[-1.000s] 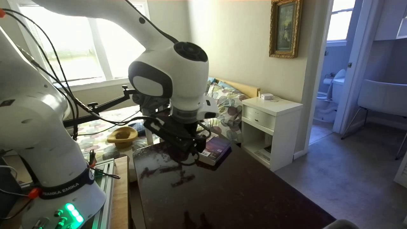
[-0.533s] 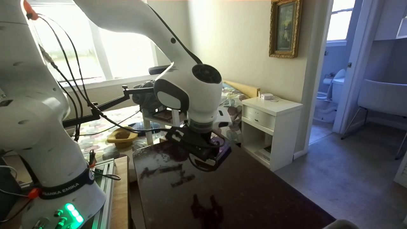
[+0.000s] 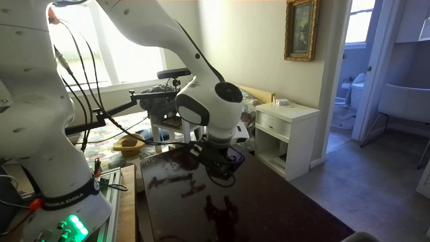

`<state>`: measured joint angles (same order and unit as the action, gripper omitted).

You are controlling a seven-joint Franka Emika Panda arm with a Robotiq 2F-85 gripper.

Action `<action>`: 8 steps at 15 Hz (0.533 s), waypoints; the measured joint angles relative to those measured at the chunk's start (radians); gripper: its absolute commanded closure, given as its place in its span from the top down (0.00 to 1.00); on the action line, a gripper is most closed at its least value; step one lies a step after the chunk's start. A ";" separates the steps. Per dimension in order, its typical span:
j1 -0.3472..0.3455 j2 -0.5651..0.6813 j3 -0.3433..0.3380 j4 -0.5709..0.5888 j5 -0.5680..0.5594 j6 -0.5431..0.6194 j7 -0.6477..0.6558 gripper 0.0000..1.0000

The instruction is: Turn the book on the other side

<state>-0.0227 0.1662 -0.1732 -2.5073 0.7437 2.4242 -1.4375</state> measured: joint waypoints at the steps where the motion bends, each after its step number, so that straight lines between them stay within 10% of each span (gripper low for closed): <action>1: -0.001 0.000 0.000 0.001 0.000 0.000 0.000 1.00; 8: -0.066 0.038 0.105 0.025 0.117 0.082 -0.058 1.00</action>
<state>-0.0886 0.2045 -0.0680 -2.4823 0.8602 2.5059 -1.4959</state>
